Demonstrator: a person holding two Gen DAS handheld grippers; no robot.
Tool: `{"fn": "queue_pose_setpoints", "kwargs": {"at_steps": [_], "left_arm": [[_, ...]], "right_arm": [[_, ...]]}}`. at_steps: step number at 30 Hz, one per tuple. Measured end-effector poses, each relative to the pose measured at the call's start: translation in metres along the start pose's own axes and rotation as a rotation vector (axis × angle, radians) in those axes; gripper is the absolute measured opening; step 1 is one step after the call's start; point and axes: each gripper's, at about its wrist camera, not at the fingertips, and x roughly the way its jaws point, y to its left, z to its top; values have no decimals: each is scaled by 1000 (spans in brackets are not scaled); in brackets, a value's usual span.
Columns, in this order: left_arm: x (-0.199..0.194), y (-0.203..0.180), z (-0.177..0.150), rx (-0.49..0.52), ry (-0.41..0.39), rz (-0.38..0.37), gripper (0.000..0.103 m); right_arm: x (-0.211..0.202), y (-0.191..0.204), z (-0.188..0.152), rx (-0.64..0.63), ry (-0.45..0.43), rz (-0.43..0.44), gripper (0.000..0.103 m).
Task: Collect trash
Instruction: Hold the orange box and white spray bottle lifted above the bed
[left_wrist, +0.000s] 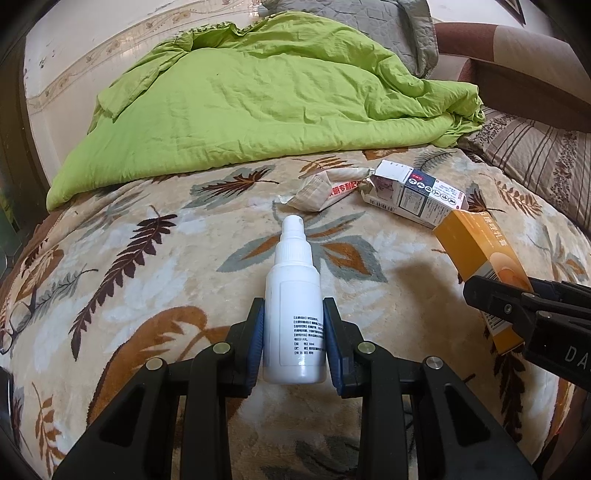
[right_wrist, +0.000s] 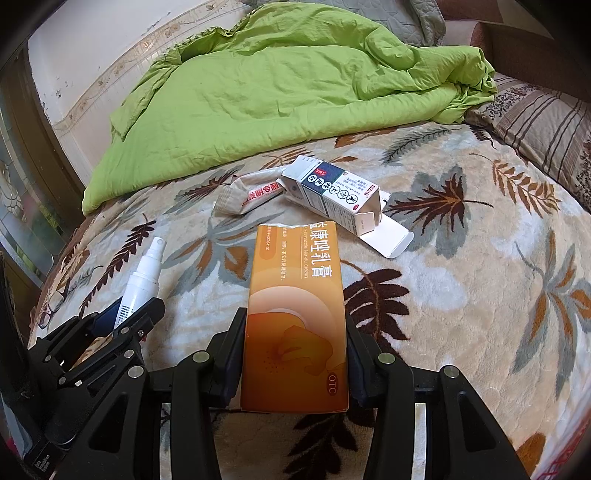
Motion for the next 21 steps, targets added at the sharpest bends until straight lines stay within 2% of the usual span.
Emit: {"fn": "queue_pose_setpoints", "kwargs": {"at_steps": [21], "left_arm": [[-2, -2, 0, 7, -3, 1, 29]], "right_arm": [[0, -1, -1, 3, 0, 1, 50]]}}
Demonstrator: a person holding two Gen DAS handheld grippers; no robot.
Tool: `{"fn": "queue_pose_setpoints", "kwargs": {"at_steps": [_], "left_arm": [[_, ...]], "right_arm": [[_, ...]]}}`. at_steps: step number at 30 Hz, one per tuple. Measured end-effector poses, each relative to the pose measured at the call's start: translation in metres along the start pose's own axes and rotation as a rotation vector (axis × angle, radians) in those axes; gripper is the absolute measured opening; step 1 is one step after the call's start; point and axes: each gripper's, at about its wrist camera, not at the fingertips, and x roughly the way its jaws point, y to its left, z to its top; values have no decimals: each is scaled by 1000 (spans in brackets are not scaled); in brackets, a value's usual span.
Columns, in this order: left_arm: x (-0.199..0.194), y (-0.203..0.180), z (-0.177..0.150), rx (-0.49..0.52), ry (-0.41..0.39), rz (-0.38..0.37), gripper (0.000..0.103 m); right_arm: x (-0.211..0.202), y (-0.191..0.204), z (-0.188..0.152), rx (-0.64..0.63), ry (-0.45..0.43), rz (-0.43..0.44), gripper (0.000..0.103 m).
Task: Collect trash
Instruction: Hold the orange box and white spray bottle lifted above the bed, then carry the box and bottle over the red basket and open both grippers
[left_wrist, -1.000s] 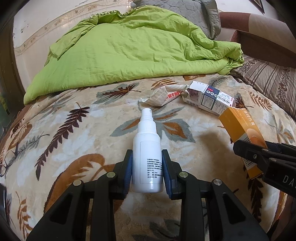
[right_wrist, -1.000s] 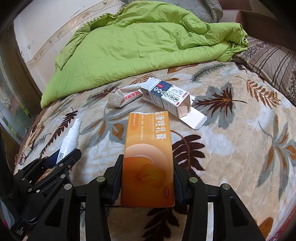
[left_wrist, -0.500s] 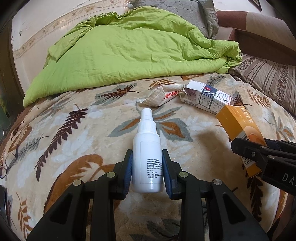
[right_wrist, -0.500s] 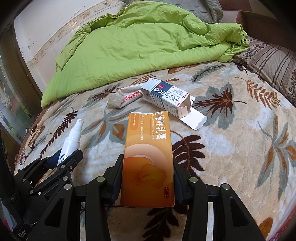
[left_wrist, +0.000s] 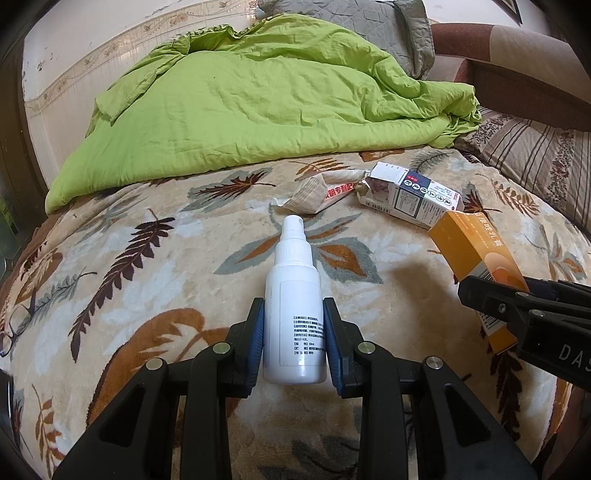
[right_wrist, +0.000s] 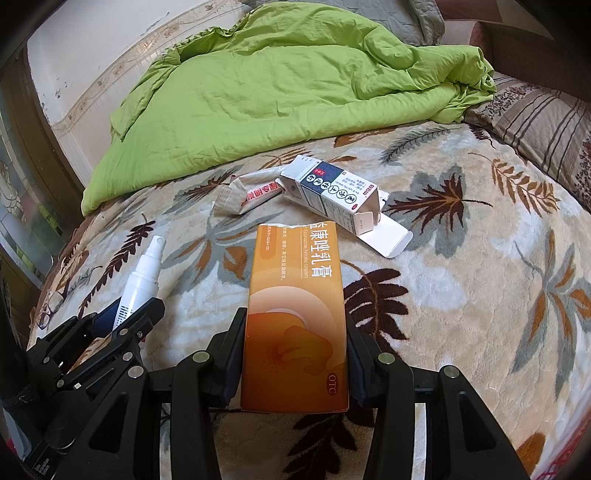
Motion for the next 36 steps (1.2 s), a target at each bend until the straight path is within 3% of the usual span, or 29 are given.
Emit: {"fn": "queue_pose_setpoints", "kwargs": {"at_steps": [10, 15, 24, 30, 36], "left_arm": [[-1, 0, -1, 2, -2, -1, 29], [-4, -2, 1, 5, 2, -10, 29], [-44, -31, -1, 42, 35, -170, 29], [-76, -79, 6, 132, 18, -304, 29], [-102, -135, 12, 233, 10, -418, 29]], "right_arm": [[-2, -2, 1, 8, -9, 4, 50], [-15, -4, 1, 30, -57, 10, 50], [-76, -30, -17, 143, -105, 62, 50], [-142, -77, -43, 227, -157, 20, 50], [-207, -139, -81, 368, -201, -81, 50]]}}
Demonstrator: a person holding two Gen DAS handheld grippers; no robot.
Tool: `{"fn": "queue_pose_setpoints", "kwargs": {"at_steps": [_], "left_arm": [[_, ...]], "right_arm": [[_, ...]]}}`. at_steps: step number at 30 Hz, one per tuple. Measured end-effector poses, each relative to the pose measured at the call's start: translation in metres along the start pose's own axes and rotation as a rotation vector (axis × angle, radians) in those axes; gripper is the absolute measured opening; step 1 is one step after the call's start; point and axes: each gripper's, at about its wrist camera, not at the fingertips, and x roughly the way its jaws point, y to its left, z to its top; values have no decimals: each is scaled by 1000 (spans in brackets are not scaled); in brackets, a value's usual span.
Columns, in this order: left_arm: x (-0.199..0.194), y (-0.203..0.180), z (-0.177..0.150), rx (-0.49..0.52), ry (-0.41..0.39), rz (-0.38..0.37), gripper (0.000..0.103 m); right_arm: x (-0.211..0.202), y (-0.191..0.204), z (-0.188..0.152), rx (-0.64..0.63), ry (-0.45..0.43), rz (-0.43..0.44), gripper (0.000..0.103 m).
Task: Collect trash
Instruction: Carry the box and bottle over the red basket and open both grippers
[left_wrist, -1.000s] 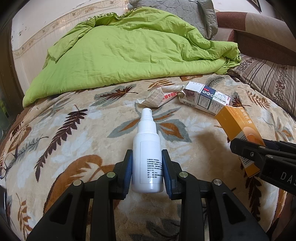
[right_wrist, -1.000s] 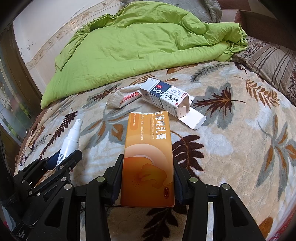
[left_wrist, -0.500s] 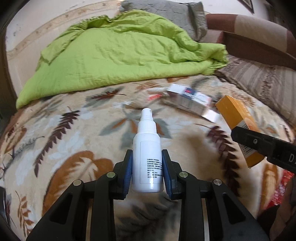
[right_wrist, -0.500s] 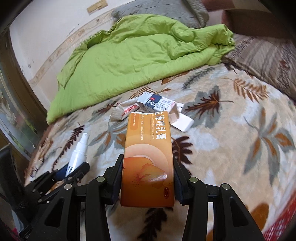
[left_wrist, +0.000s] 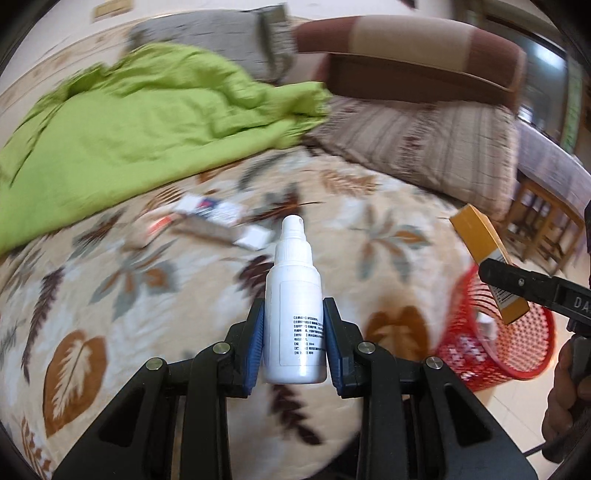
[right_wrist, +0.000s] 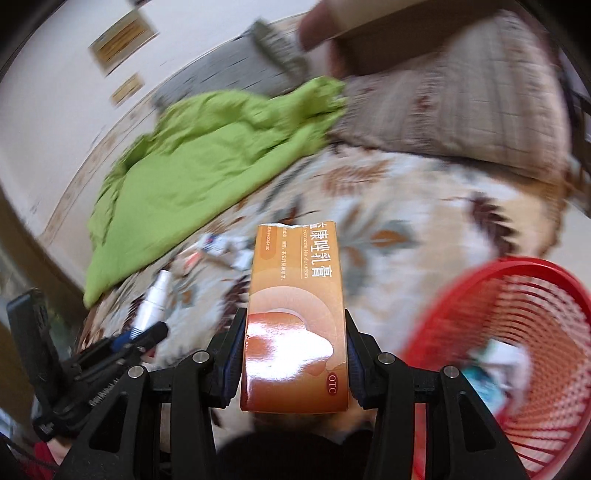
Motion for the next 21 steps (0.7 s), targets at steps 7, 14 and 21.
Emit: {"fn": "queue_pose_setpoints", "kwargs": {"at_steps": [7, 14, 21], "left_arm": [[4, -85, 30, 125, 36, -201, 29], [36, -162, 40, 152, 161, -408, 30], [45, -156, 39, 114, 176, -388, 53]], "right_arm": [[-57, -77, 0, 154, -71, -156, 50], [-84, -124, -2, 257, -96, -233, 52], [-93, -136, -1, 252, -107, -263, 64]]}}
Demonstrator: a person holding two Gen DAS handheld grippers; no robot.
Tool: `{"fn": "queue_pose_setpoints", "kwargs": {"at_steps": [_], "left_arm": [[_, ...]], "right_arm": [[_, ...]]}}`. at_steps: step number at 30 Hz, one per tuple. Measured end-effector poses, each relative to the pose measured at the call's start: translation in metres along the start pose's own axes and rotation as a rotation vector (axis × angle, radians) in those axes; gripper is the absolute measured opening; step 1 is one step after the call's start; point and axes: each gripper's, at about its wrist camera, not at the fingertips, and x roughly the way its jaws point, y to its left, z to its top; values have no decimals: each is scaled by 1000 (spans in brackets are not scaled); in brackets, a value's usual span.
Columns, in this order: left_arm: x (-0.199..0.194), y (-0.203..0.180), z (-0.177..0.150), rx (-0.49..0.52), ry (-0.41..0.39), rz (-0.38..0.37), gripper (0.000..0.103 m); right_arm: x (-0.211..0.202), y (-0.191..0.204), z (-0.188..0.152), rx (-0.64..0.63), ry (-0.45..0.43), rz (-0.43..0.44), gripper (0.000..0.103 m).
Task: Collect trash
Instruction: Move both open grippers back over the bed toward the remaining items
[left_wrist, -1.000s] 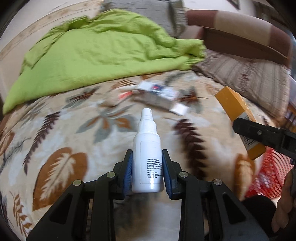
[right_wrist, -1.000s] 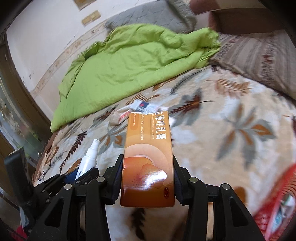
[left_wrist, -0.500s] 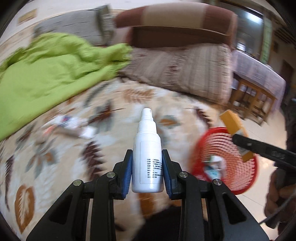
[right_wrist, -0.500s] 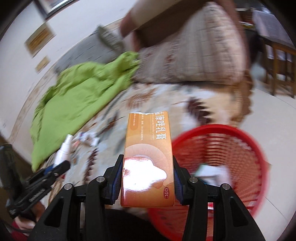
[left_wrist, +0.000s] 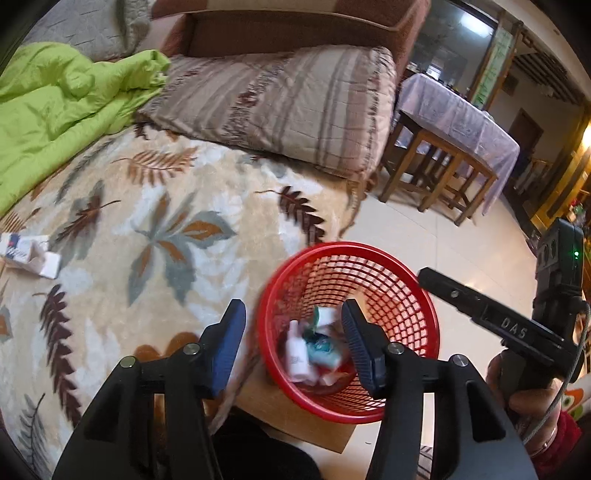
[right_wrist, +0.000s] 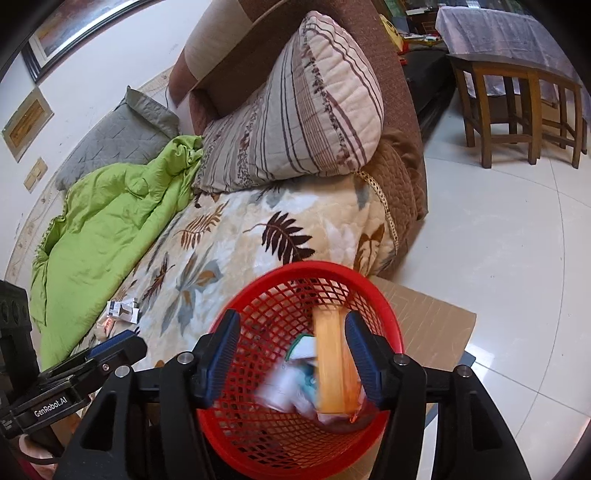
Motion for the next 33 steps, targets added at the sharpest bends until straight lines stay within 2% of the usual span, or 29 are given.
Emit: {"fn": "queue_pose_setpoints", "kwargs": {"at_steps": [3, 7, 14, 16, 19, 21, 23, 25, 26, 29, 33], "left_arm": [[-16, 23, -7, -35, -26, 48, 53], [-35, 65, -23, -84, -48, 150, 55], [-78, 162, -62, -244, -85, 335, 55], [-90, 196, -74, -314, -94, 408, 55], [-104, 246, -89, -432, -122, 474, 55], [-109, 271, -99, -467, -135, 553, 55], [-110, 289, -108, -492, -133, 597, 55], [-109, 306, -118, -527, -135, 608, 55], [-110, 312, -123, -535, -140, 612, 55], [-107, 319, -128, -515, -137, 647, 55], [-113, 327, -129, -539, -165, 630, 55]], "right_arm": [[3, 13, 1, -20, 6, 64, 64], [17, 54, -2, -90, 28, 159, 64], [66, 151, -16, -235, 162, 356, 64], [82, 182, -20, -290, 202, 396, 64], [108, 232, -25, -372, 234, 432, 64], [129, 263, -25, -389, 276, 473, 64], [153, 292, -21, -395, 281, 512, 59], [180, 316, -17, -397, 297, 502, 52], [196, 327, -15, -389, 295, 497, 52], [242, 351, -10, -368, 299, 457, 43], [292, 365, -5, -320, 310, 390, 40]]}}
